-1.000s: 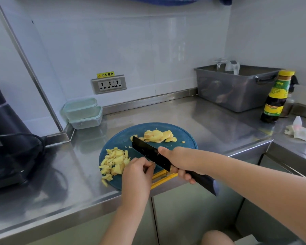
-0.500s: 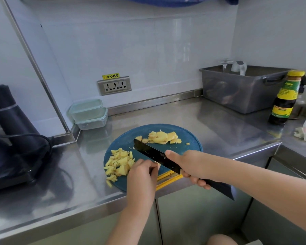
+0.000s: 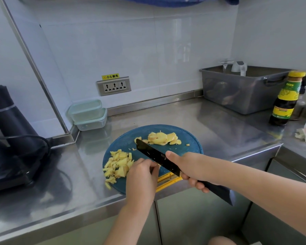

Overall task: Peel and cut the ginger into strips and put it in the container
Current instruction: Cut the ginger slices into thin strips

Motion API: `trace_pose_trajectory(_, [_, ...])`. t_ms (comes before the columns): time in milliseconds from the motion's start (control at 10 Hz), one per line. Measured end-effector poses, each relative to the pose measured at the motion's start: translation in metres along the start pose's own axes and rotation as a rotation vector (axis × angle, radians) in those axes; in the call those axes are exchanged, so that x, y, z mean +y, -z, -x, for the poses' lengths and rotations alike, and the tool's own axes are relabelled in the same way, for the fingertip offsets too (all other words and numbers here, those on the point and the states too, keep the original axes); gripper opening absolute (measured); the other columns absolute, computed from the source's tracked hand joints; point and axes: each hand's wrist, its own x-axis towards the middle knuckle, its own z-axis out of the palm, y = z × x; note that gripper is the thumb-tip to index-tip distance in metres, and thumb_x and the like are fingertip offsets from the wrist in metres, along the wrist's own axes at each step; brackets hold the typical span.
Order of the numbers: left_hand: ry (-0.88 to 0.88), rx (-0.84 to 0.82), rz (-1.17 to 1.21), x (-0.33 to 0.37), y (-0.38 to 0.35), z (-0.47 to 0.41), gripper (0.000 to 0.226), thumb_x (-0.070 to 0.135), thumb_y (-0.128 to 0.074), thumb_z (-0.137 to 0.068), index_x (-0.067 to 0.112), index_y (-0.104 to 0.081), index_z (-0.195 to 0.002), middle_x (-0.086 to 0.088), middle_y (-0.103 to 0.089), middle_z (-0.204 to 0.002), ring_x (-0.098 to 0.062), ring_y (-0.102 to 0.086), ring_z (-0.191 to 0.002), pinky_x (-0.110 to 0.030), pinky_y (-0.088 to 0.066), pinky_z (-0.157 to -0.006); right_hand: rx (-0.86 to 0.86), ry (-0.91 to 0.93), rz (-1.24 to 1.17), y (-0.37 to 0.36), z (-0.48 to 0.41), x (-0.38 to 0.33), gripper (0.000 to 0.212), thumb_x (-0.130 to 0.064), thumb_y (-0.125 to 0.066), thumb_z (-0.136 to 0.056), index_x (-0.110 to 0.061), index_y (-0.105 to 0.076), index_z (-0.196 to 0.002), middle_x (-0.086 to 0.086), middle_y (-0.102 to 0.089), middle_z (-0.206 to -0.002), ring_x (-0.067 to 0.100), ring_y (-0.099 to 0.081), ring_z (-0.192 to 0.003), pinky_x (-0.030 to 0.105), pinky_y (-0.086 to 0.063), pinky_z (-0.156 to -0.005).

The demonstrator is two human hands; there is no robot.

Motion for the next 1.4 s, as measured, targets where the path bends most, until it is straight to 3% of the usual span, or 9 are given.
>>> trace_pose_trajectory(300, [-0.075,-0.015,-0.081,-0.004,-0.002,-0.003,0.013,0.007,-0.076,-0.075,0.017,-0.069,-0.07,0.006,-0.06,-0.066,-0.013,-0.053,-0.063,-0.023,-0.037,-0.055,0.019,-0.11,0.048,-0.001,-0.006,-0.009,0.074,-0.074,-0.009,-0.089,-0.01,-0.038,-0.066,0.009,-0.041,-0.059,0.021,-0.039,-0.047,0.028,-0.037,-0.055])
trace_pose_trajectory(600, [-0.118,-0.047,-0.065,-0.008,0.0,-0.008,0.017,0.004,-0.08,-0.069,0.017,-0.069,-0.064,0.011,-0.05,-0.061,-0.011,-0.05,-0.056,-0.017,-0.032,-0.05,0.024,0.034,0.014,0.004,-0.006,-0.003,0.063,-0.065,-0.016,-0.096,-0.012,-0.039,-0.07,0.007,-0.041,-0.061,0.021,-0.04,-0.049,0.029,-0.036,-0.052])
trace_pose_trajectory(700, [-0.138,-0.068,-0.058,-0.01,0.0,-0.011,0.021,0.003,-0.08,-0.067,0.017,-0.066,-0.06,0.016,-0.043,-0.06,-0.008,-0.046,-0.055,-0.012,-0.026,-0.05,-0.076,-0.112,0.08,0.005,-0.003,-0.011,0.071,-0.072,-0.01,-0.091,-0.009,-0.037,-0.071,0.01,-0.038,-0.06,0.025,-0.037,-0.054,0.03,-0.034,-0.058])
trace_pose_trajectory(800, [-0.14,-0.079,-0.045,-0.013,0.0,-0.012,0.023,0.002,-0.08,-0.067,0.018,-0.065,-0.059,0.016,-0.043,-0.061,-0.008,-0.046,-0.055,-0.012,-0.026,-0.051,-0.056,-0.065,0.029,0.004,-0.013,-0.009,0.069,-0.071,-0.013,-0.091,-0.011,-0.037,-0.066,0.006,-0.039,-0.052,0.022,-0.039,-0.05,0.03,-0.036,-0.055])
trace_pose_trajectory(900, [-0.149,-0.077,-0.051,-0.012,-0.001,-0.013,0.025,0.001,-0.08,-0.065,0.017,-0.063,-0.058,0.015,-0.044,-0.06,-0.008,-0.047,-0.054,-0.011,-0.027,-0.051,0.013,-0.145,0.098,0.003,-0.022,-0.012,0.078,-0.076,-0.012,-0.087,-0.007,-0.039,-0.064,0.01,-0.043,-0.042,0.026,-0.043,-0.049,0.033,-0.039,-0.056])
trace_pose_trajectory(1000, [-0.153,-0.085,-0.062,-0.012,-0.002,-0.014,0.023,0.001,-0.079,-0.066,0.017,-0.064,-0.058,0.011,-0.049,-0.06,-0.009,-0.047,-0.056,-0.011,-0.026,-0.051,-0.08,-0.227,0.218,0.001,-0.024,-0.024,0.081,-0.078,-0.008,-0.086,-0.006,-0.039,-0.067,0.016,-0.043,-0.049,0.031,-0.042,-0.056,0.035,-0.037,-0.059])
trace_pose_trajectory(1100, [-0.139,-0.103,-0.072,-0.013,-0.003,-0.015,0.021,0.003,-0.078,-0.069,0.017,-0.065,-0.06,0.01,-0.051,-0.062,-0.008,-0.047,-0.058,-0.01,-0.025,-0.053,-0.002,-0.072,0.182,0.005,-0.02,-0.012,0.07,-0.068,-0.012,-0.093,-0.008,-0.038,-0.069,0.012,-0.041,-0.061,0.027,-0.041,-0.054,0.033,-0.036,-0.056])
trace_pose_trajectory(1200, [-0.126,-0.102,-0.045,-0.012,-0.004,-0.016,0.02,0.002,-0.078,-0.069,0.016,-0.065,-0.061,0.011,-0.05,-0.063,-0.008,-0.048,-0.058,-0.011,-0.026,-0.053,0.142,0.212,0.057,0.008,-0.014,0.006,0.05,-0.051,-0.021,-0.102,-0.02,-0.034,-0.066,0.006,-0.043,-0.059,0.019,-0.041,-0.047,0.026,-0.036,-0.051])
trace_pose_trajectory(1400, [-0.132,-0.101,-0.046,-0.009,-0.003,-0.014,0.021,0.003,-0.078,-0.07,0.016,-0.064,-0.061,0.013,-0.044,-0.063,-0.008,-0.045,-0.058,-0.011,-0.025,-0.053,0.15,0.192,0.029,0.005,-0.005,0.004,0.034,-0.046,-0.019,-0.104,-0.017,-0.037,-0.099,0.005,-0.042,-0.061,0.017,-0.04,-0.046,0.025,-0.036,-0.048])
